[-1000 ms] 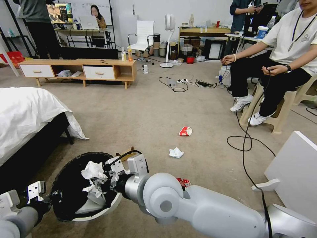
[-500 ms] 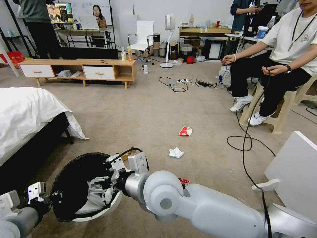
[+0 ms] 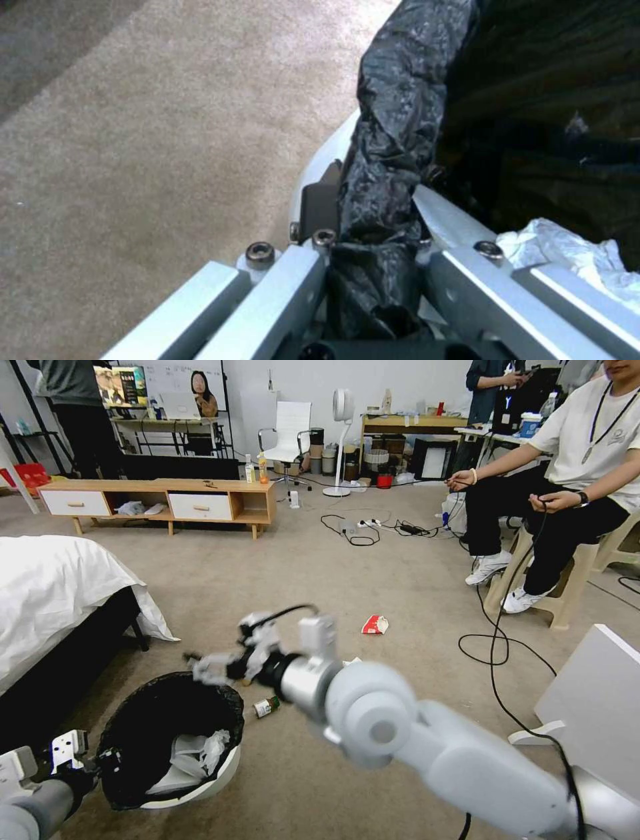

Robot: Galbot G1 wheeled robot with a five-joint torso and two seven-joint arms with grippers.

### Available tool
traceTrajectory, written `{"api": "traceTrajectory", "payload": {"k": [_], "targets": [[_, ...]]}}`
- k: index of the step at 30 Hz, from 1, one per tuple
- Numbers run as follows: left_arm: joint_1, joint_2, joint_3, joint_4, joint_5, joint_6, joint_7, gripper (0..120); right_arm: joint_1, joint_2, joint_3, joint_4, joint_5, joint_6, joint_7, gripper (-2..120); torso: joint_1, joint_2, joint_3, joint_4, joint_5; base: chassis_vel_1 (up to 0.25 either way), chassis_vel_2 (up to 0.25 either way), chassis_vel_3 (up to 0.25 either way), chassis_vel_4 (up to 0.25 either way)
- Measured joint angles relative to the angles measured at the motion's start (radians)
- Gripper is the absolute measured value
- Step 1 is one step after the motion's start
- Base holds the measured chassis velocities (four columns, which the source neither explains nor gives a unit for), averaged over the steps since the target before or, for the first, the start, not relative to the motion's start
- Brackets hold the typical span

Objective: Pick up the trash bin and place the garbage on the floor into it.

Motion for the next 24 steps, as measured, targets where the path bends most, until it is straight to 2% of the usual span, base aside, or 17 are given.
{"api": "traceTrajectory", "payload": {"k": [1, 4, 7, 12, 15, 18, 21, 23, 24], "targets": [[0.000, 0.000, 0.000, 0.000, 0.000, 0.000, 0.000, 1, 0.000, 0.000, 0.000, 0.000, 0.000, 0.000, 0.000, 100, 0.000, 0.000, 0.000, 0.0000, 0.0000, 0.000, 0.000, 0.000, 0.000], [0.001, -0.004, 0.002, 0.001, 0.005, 0.000, 0.001, 1, -0.068, -0.066, 0.103, 0.035, -0.023, 0.038, -0.050, 100, 0.000, 0.000, 0.000, -0.0004, 0.0001, 0.000, 0.000, 0.000, 0.000], [0.002, -0.005, 0.003, 0.001, 0.007, 0.000, 0.001, 1, -0.091, -0.082, 0.130, 0.044, -0.038, 0.057, -0.069, 100, 0.000, 0.000, 0.000, -0.0003, 0.0001, 0.000, 0.000, 0.000, 0.000], [0.010, -0.006, -0.006, 0.006, 0.020, 0.000, 0.000, 1, -0.218, -0.172, 0.314, 0.074, -0.144, 0.142, -0.173, 100, 0.000, 0.000, 0.000, 0.0001, 0.0001, 0.000, 0.000, 0.000, 0.000], [0.012, -0.008, -0.008, 0.006, 0.021, 0.000, 0.000, 1, -0.257, -0.195, 0.358, 0.078, -0.180, 0.160, -0.197, 100, 0.000, 0.000, 0.000, -0.0001, 0.0002, 0.000, 0.000, 0.000, 0.000], [0.017, -0.015, -0.015, 0.006, 0.030, 0.000, 0.000, 1, -0.404, -0.250, 0.514, 0.092, -0.296, 0.212, -0.250, 100, 0.000, 0.000, 0.000, -0.0001, 0.0000, 0.000, 0.000, 0.000, 0.000], [0.018, -0.017, -0.018, 0.007, 0.032, 0.000, 0.000, 1, -0.462, -0.261, 0.552, 0.092, -0.348, 0.238, -0.264, 100, 0.000, 0.000, 0.000, -0.0003, 0.0002, 0.000, 0.000, 0.000, 0.000], [0.019, -0.020, -0.025, 0.005, 0.032, 0.000, 0.000, 1, -0.621, -0.284, 0.645, 0.097, -0.504, 0.315, -0.298, 100, 0.000, 0.000, 0.000, -0.0003, 0.0000, 0.000, 0.000, 0.000, 0.000], [0.019, -0.020, -0.025, 0.005, 0.032, 0.000, 0.000, 1, -0.621, -0.284, 0.645, 0.097, -0.504, 0.315, -0.298, 100, 0.000, 0.000, 0.000, -0.0003, 0.0000, 0.000, 0.000, 0.000, 0.000]]}}
